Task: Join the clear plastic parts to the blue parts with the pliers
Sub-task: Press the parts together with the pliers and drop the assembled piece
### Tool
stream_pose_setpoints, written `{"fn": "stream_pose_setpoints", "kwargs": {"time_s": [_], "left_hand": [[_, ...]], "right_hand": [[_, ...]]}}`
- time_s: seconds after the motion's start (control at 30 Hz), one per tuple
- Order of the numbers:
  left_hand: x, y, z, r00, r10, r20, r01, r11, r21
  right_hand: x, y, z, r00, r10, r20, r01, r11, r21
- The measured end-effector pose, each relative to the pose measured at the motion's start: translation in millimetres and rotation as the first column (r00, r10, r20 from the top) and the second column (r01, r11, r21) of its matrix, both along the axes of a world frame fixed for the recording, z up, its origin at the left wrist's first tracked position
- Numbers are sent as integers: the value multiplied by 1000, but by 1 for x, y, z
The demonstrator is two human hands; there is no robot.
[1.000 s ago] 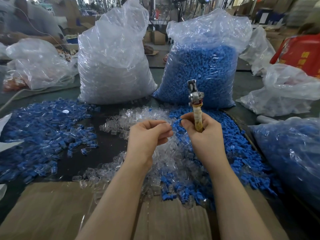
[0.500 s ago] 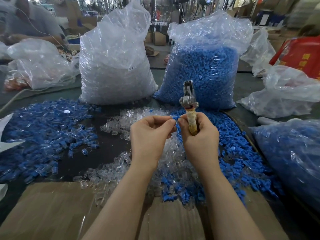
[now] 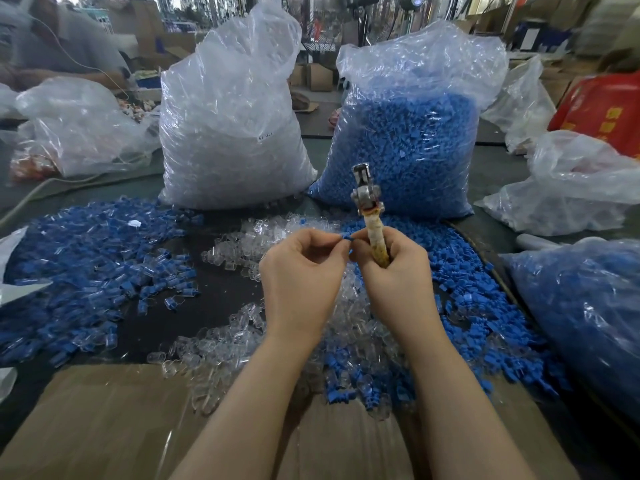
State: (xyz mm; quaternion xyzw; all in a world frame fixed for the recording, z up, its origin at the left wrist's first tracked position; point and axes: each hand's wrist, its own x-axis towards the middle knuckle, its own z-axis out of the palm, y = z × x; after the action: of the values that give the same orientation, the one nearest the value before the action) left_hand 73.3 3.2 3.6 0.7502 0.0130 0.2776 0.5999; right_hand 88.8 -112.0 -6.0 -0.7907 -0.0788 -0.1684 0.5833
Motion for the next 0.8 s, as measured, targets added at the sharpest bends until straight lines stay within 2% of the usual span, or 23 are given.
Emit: {"fn": "stream_pose_setpoints", "kwargs": {"time_s": [0.1, 0.23, 0.37, 0.5, 0.8], "left_hand": [[2, 1, -2, 1000, -1, -23, 0, 999, -36], [5, 5, -1, 996, -66, -62, 50, 970, -239], [6, 9, 3, 992, -111, -52, 82, 917, -389], [7, 9, 5, 992, -127, -19, 107, 900, -422], [7, 13, 6, 992, -126, -1, 116, 922, -369]], "right_hand": [[-1, -2, 4, 998, 46, -32, -47, 999, -3], [-1, -14, 6, 985, 135, -109, -140, 989, -47], [0, -28, 4, 959, 195, -207, -231, 958, -169], [0, -33, 4, 938, 218, -271, -282, 933, -224], [-2, -32, 6, 923, 246, -297, -322, 916, -241]]}}
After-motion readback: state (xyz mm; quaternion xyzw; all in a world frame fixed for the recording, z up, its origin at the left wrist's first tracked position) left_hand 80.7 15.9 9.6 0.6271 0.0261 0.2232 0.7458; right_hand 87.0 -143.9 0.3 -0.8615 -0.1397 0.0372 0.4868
